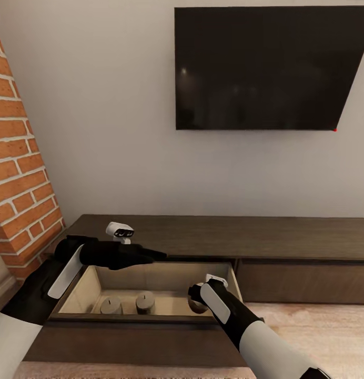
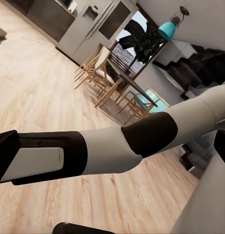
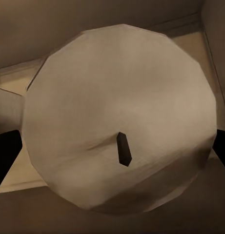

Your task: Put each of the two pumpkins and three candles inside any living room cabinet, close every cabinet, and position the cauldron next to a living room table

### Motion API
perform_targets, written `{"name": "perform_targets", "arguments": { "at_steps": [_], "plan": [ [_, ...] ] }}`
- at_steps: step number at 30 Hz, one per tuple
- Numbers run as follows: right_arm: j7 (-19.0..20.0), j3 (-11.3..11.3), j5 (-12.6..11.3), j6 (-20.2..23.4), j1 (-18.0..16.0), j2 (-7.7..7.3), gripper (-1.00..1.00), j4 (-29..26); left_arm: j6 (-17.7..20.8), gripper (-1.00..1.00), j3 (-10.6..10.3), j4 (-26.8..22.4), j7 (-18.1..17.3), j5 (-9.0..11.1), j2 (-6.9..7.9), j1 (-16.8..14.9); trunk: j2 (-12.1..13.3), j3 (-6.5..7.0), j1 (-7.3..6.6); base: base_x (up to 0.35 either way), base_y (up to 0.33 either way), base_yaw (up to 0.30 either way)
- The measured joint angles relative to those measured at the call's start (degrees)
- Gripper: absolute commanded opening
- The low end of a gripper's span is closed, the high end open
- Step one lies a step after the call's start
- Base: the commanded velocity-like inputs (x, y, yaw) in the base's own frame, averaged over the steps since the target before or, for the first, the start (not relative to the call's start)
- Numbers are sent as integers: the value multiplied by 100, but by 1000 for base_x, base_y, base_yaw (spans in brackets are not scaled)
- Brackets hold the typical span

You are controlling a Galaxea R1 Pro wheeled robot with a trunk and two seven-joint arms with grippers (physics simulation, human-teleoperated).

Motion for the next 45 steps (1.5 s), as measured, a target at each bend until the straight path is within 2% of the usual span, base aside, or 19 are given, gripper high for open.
{"name": "perform_targets", "arguments": {
  "at_steps": [9, 23, 26, 29, 32, 36, 45],
  "plan": [
    [0, 0, 3, -4, -1, 0, -100, -1, 1, 100, 0, 0, 0, -2, 0, 0, -2, -23, 2, 10, 0, 0],
    [0, 0, -5, 17, 0, 0, -100, 3, 1, 100, 0, 0, 0, -3, -2, 0, -2, -23, 0, 255, 0, 0],
    [-2, 0, -8, 138, -77, 2, -100, 49, 1, 100, 0, 0, 0, -1, -1, 0, -2, -23, 1, 64, 0, 0],
    [-5, -9, -54, 665, -301, 33, -100, 282, 1, 100, 0, 0, 0, 2, 0, 0, -2, -23, 2, 24, 0, 0],
    [-18, -12, -59, 898, -386, 62, -100, 373, 1, 100, 0, 0, 0, 4, 0, 0, -2, -23, 2, 10, 0, 0],
    [-34, -16, -61, 1009, -429, 74, -100, 440, 1, 100, 0, 0, 0, 5, 0, 0, -2, -23, 2, 4, 0, 0],
    [-41, -24, -69, 1060, -447, 79, -100, 472, 0, 100, 0, 0, 0, 3, 0, 0, -13, -222, 26, 0, 0, 0]
  ]
}}
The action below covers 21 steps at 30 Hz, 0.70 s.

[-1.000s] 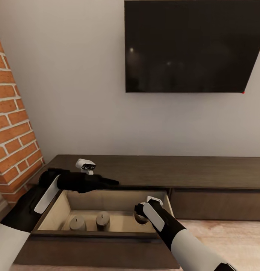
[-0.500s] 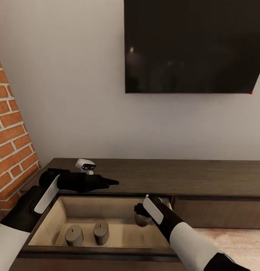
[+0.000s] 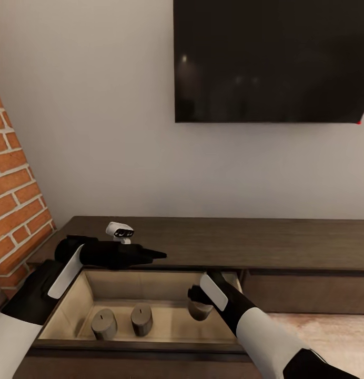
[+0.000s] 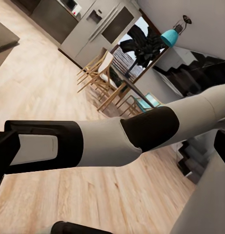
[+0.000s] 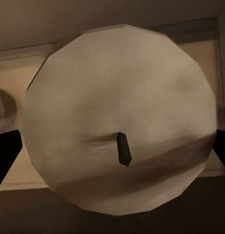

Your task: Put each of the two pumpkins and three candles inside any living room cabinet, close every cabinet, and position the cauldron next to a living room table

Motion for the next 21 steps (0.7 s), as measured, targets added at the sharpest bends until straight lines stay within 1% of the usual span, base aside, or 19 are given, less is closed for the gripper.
{"name": "perform_targets", "arguments": {
  "at_steps": [11, 12, 18, 21],
  "plan": [
    [12, -1, 2, -12, -1, 0, -100, 10, 0, 100, 0, -6, 0, 0, 0, 0, -15, -244, 28, 0, 0, 0],
    [13, 0, 0, -19, -2, 1, -100, 9, 1, 100, 0, -7, 0, 2, 0, 0, -16, -244, 28, 0, 0, 0],
    [13, -1, 3, -23, -1, 0, -100, 18, 0, 100, 0, -9, 0, 0, 0, 0, -23, -377, 44, 0, 0, 0],
    [14, -1, 5, -28, -2, 1, -100, 18, 1, 100, 0, -9, 0, 2, 0, 0, -24, -377, 43, 0, 0, 0]
  ]
}}
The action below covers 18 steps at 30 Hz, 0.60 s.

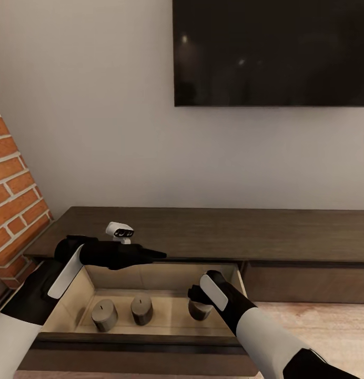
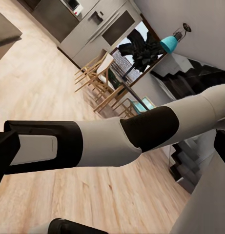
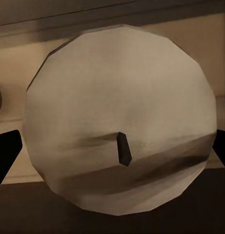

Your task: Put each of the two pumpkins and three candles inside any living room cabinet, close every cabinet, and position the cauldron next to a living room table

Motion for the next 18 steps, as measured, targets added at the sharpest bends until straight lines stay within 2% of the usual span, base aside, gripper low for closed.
{"name": "perform_targets", "arguments": {
  "at_steps": [5, 12, 18],
  "plan": [
    [0, 0, -3, 0, 0, 0, -100, 1, 0, 100, 0, 3, 0, 0, 0, 0, 0, 0, 0, 0, 0, 0],
    [0, 0, -2, 1, 0, 0, -100, 0, 0, 100, 0, 0, -3, 0, 0, 0, 0, 0, -1, 122, 0, 0],
    [0, 0, -3, 0, 0, 0, -100, 0, 0, 100, 0, 0, -3, 0, 0, 2, 0, 0, 0, 32, 0, 0]
  ]
}}
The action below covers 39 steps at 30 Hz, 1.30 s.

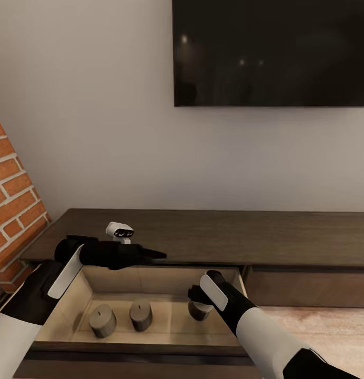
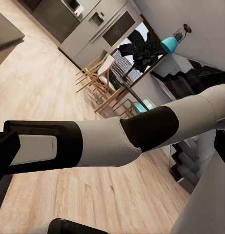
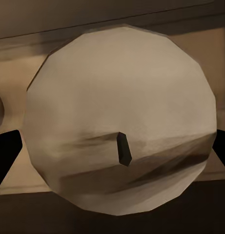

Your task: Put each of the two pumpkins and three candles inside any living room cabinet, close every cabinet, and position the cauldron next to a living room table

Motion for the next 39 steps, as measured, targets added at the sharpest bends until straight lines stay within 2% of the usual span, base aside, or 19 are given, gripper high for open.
{"name": "perform_targets", "arguments": {
  "at_steps": [12, 16, 26, 32, 36, 39],
  "plan": [
    [0, 0, 1, 0, 0, 0, -100, 0, 0, 100, 0, -10, -5, 0, 3, 1, 0, 0, 0, 72, 0, 0],
    [3, 0, 0, 0, 0, 0, -100, 0, 0, 100, 0, -113, -9, 5, 67, 4, 0, 0, 0, 8, 0, 0],
    [1, 0, -2, 3, 1, 0, -100, 1, -1, 100, 8, -216, -6, 154, 130, 104, -13, -221, 26, 1, 0, 0],
    [0, 0, -1, -1, 0, 3, -100, 0, 0, 100, 9, -219, -6, 165, 132, 111, -13, -222, 26, 0, 0, 0],
    [0, 0, -3, 3, 1, 6, -100, 1, -1, 100, 6, -220, -6, 165, 132, 112, -18, -310, 37, 0, 0, 0],
    [0, 0, -2, -1, 0, 7, -100, 0, 0, 100, 8, -220, -6, 166, 132, 112, -19, -310, 36, 0, 0, 0]
  ]
}}
